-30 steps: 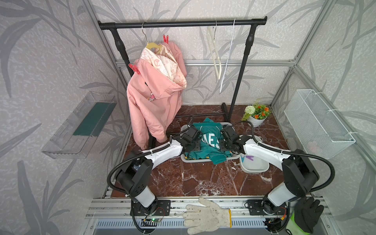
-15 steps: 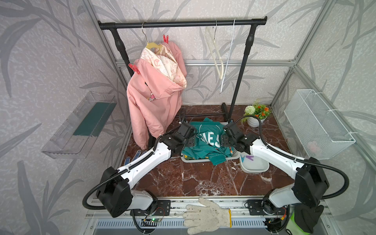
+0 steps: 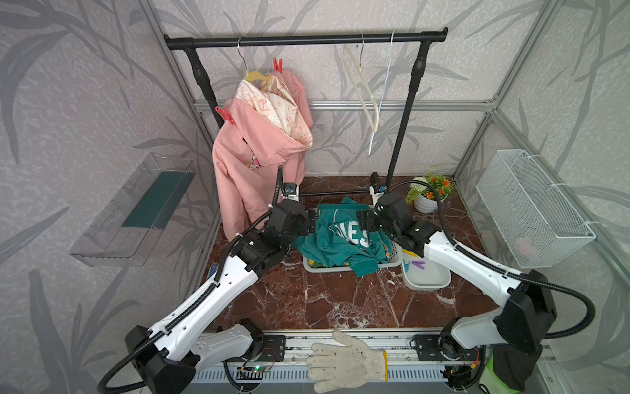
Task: Remove the clothespins securing jackets to the hanger
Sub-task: Adjust the jacket in the basket.
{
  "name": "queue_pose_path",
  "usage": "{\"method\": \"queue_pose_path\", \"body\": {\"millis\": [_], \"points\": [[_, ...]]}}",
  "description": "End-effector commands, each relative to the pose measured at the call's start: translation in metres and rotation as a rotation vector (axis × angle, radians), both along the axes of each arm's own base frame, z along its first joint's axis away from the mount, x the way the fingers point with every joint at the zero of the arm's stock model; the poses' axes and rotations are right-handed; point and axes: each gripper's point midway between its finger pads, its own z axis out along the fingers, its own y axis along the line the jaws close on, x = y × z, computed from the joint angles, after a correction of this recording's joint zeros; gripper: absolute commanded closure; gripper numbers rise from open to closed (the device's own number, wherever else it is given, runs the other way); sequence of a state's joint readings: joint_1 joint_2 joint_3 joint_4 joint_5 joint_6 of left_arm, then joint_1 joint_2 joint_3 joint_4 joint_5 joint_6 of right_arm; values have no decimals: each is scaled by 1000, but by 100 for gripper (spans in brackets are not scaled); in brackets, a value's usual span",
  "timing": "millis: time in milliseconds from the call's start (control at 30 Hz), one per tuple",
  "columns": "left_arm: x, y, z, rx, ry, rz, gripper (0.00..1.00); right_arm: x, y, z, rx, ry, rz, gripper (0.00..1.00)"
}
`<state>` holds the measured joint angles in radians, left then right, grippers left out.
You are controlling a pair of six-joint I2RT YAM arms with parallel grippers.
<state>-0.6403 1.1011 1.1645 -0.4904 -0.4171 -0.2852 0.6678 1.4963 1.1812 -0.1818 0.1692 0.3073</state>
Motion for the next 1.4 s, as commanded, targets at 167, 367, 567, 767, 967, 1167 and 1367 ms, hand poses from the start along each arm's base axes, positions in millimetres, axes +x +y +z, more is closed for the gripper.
{"method": "queue_pose_path", "body": {"millis": [167,367,567,767,967,1167,1367], "points": [[-8,24,79,78,-181,32,10,9,55,-53,-34,104,149,19],[-18,43,122,122,-275,71,10,-13,50,-132,-97,304,151,31],[-33,76,171,175,-366,176,10,-30,37,-181,-180,425,135,42],[-54,117,212,179,-431,317,10,-40,27,-213,-227,508,106,46],[-69,154,239,200,-475,436,9,-40,28,-218,-209,519,85,47],[-65,166,248,171,-465,452,5,-32,34,-204,-174,469,94,44],[-43,170,244,167,-423,432,3,-26,38,-194,-164,431,105,42]]}}
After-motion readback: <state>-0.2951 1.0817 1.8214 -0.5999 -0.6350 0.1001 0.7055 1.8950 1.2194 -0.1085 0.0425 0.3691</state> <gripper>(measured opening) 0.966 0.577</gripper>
